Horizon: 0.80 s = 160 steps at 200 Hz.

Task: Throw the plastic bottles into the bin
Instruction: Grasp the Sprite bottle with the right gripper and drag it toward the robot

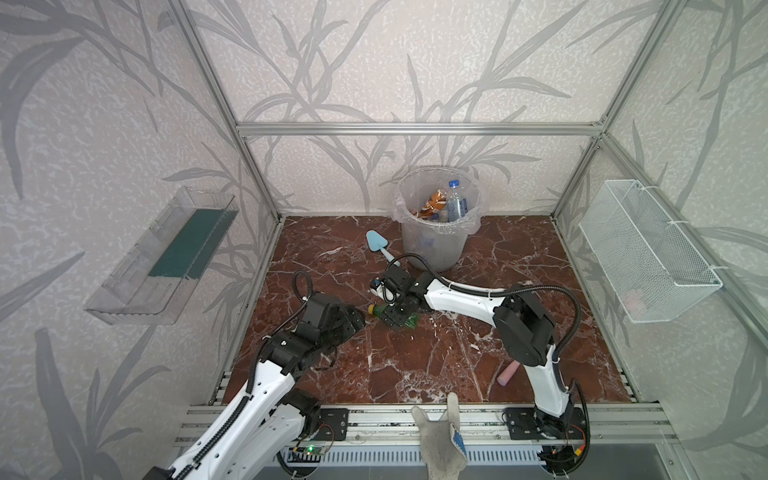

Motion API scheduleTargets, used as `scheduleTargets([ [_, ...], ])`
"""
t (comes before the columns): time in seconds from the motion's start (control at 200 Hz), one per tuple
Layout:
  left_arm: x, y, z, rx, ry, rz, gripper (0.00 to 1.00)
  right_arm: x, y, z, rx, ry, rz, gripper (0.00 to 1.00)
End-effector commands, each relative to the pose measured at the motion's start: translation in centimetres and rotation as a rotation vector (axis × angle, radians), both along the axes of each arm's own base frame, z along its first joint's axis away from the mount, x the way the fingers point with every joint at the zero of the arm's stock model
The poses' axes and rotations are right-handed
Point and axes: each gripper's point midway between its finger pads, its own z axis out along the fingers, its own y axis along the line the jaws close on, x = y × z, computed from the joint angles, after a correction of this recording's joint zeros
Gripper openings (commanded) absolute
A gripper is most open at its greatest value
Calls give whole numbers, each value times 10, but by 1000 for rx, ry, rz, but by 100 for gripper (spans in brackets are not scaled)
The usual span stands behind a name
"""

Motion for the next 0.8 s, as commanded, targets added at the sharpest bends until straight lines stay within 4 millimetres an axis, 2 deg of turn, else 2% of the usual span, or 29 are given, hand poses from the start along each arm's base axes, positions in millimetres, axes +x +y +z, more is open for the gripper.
scheduleTargets([
  [0.0, -2, 5, -2, 11, 8, 18, 90, -4, -5, -3, -42, -1, 13, 81],
  [0.335, -1, 5, -5, 12, 10, 20, 90, -13, -24, 3, -55, -12, -9, 66],
  [0.56, 1, 4, -8, 13, 17, 19, 90, -30, -49, 8, -46, -4, -58, 58],
  [0.795, 5, 1, -11, 10, 22, 15, 90, -56, -83, 6, -49, 39, -119, 57],
])
